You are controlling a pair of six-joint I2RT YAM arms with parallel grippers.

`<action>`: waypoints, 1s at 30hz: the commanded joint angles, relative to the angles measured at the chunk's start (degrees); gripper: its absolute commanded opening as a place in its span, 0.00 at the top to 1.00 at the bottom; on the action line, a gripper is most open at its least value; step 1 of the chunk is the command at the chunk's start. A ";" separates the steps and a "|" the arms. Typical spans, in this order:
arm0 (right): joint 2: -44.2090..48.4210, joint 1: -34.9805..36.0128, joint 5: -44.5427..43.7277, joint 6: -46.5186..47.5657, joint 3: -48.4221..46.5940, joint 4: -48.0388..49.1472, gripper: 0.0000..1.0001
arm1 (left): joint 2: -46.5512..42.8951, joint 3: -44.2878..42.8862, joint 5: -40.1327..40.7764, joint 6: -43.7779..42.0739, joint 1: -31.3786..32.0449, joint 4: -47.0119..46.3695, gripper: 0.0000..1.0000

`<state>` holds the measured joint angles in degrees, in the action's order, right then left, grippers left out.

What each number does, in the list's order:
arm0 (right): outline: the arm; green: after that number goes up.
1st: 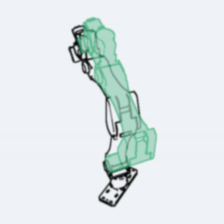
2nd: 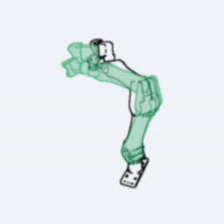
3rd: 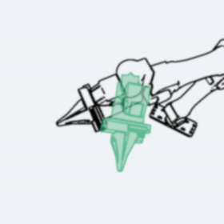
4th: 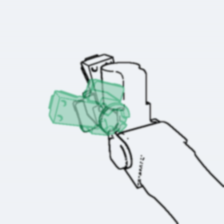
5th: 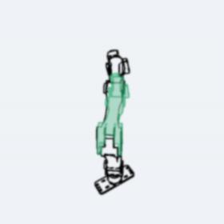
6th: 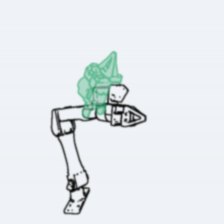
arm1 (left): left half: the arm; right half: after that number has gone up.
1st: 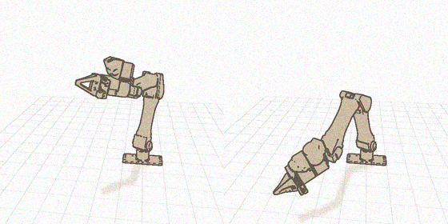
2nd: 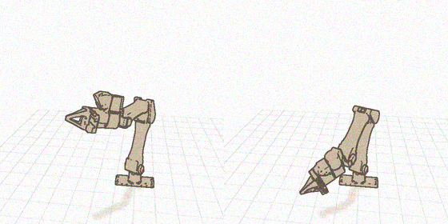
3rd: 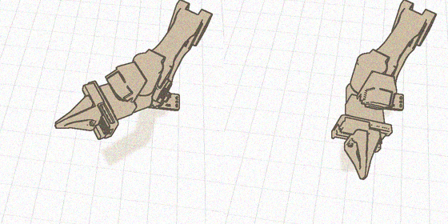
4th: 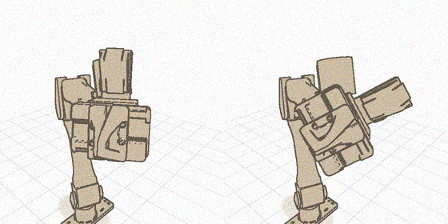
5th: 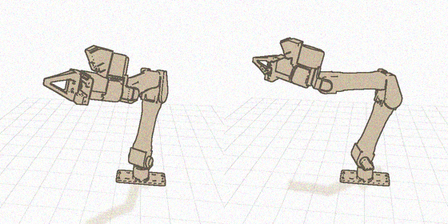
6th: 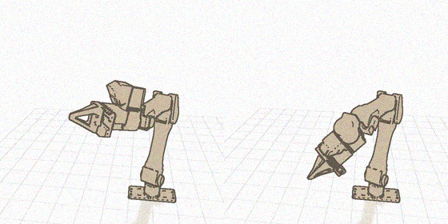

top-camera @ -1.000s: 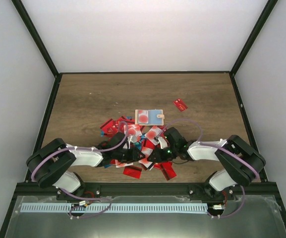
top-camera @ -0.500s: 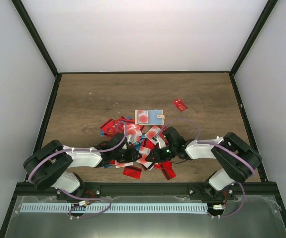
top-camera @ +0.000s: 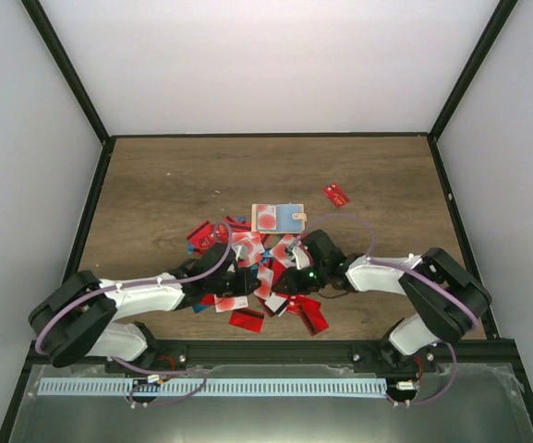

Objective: Put the credit cards into the card holder

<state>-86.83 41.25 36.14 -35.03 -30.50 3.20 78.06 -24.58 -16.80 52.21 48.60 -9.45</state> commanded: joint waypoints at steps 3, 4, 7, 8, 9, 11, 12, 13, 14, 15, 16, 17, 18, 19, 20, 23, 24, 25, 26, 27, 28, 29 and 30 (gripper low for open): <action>6.70 -6.45 -4.79 4.43 -6.38 -9.50 0.66 | -3.40 -7.98 7.91 -5.86 -1.46 11.89 0.96; 7.16 -7.98 -5.07 5.10 -7.54 -10.46 0.64 | -2.99 -9.35 8.15 -6.53 -2.12 12.23 0.96; 6.55 -12.30 -5.55 7.08 -11.23 -13.11 0.57 | -0.81 -13.20 7.18 -8.04 -4.51 11.81 0.96; 5.88 -14.07 -5.70 7.76 -12.61 -13.69 0.55 | 0.18 -14.48 6.79 -8.54 -5.13 11.42 0.96; 5.07 -15.23 -6.03 8.12 -13.79 -14.23 0.54 | 1.16 -15.78 6.58 -9.04 -5.69 10.94 0.96; 3.06 -17.46 -6.71 8.37 -16.10 -14.55 0.51 | 3.83 -18.29 5.78 -9.39 -7.09 9.40 0.96; 2.08 -18.32 -7.32 8.24 -16.95 -14.29 0.51 | 5.89 -20.11 5.04 -9.31 -7.94 8.39 0.96; 0.79 -19.16 -7.93 8.06 -17.88 -14.07 0.51 | 7.54 -21.56 4.04 -9.31 -8.98 7.23 0.96; -0.40 -19.84 -8.16 7.96 -18.67 -13.57 0.51 | 9.31 -22.95 3.41 -9.29 -9.40 6.33 0.96; -1.57 -20.54 -8.33 7.79 -19.23 -12.86 0.51 | 10.96 -24.56 3.08 -9.31 -10.11 5.69 0.96; -2.92 -21.10 -8.82 7.62 -20.03 -12.40 0.52 | 12.85 -25.91 2.80 -9.38 -10.63 5.27 0.96; -4.24 -21.44 -9.43 7.65 -20.94 -12.20 0.52 | 14.66 -27.39 2.38 -9.52 -11.16 4.82 0.96; -5.80 -21.86 -9.83 7.72 -21.65 -11.87 0.53 | 16.49 -28.83 2.10 -9.64 -11.75 4.44 0.96; -6.94 -22.20 -10.04 7.70 -22.48 -11.50 0.54 | 18.38 -30.09 1.57 -9.65 -12.34 4.24 0.96; -7.98 -22.61 -10.02 7.56 -23.16 -11.12 0.55 | 19.96 -31.33 0.64 -9.66 -12.98 3.96 0.96; -10.88 -23.23 -10.29 7.76 -25.75 -10.32 0.57 | 24.23 -34.10 -0.91 -9.58 -14.64 3.03 0.96; -11.89 -23.31 -10.50 7.90 -26.67 -10.46 0.57 | 25.55 -34.84 -1.49 -9.58 -15.13 2.71 0.96; -12.81 -23.30 -10.63 8.03 -27.46 -10.59 0.57 | 26.55 -35.69 -1.87 -9.64 -15.58 2.73 0.96; -13.71 -23.31 -10.79 8.15 -27.98 -10.45 0.57 | 27.59 -36.32 -2.23 -9.60 -15.92 2.67 0.96; -14.60 -23.27 -10.94 8.28 -28.57 -10.37 0.56 | 28.57 -37.03 -2.35 -9.77 -16.21 2.65 0.96; -15.40 -23.32 -11.04 8.40 -29.08 -10.45 0.56 | 29.47 -37.73 -2.36 -9.90 -16.38 2.81 0.96; -16.25 -23.32 -11.15 8.52 -29.63 -10.48 0.56 | 30.25 -38.27 -2.42 -9.93 -16.61 2.86 0.96; -16.93 -23.38 -11.35 8.56 -30.07 -10.42 0.56 | 30.93 -38.68 -2.45 -9.93 -16.83 2.67 0.96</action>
<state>-101.30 18.35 26.28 -27.70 -57.28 -8.01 106.63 -60.62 -17.52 43.22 32.51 -4.95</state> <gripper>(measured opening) 0.437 0.041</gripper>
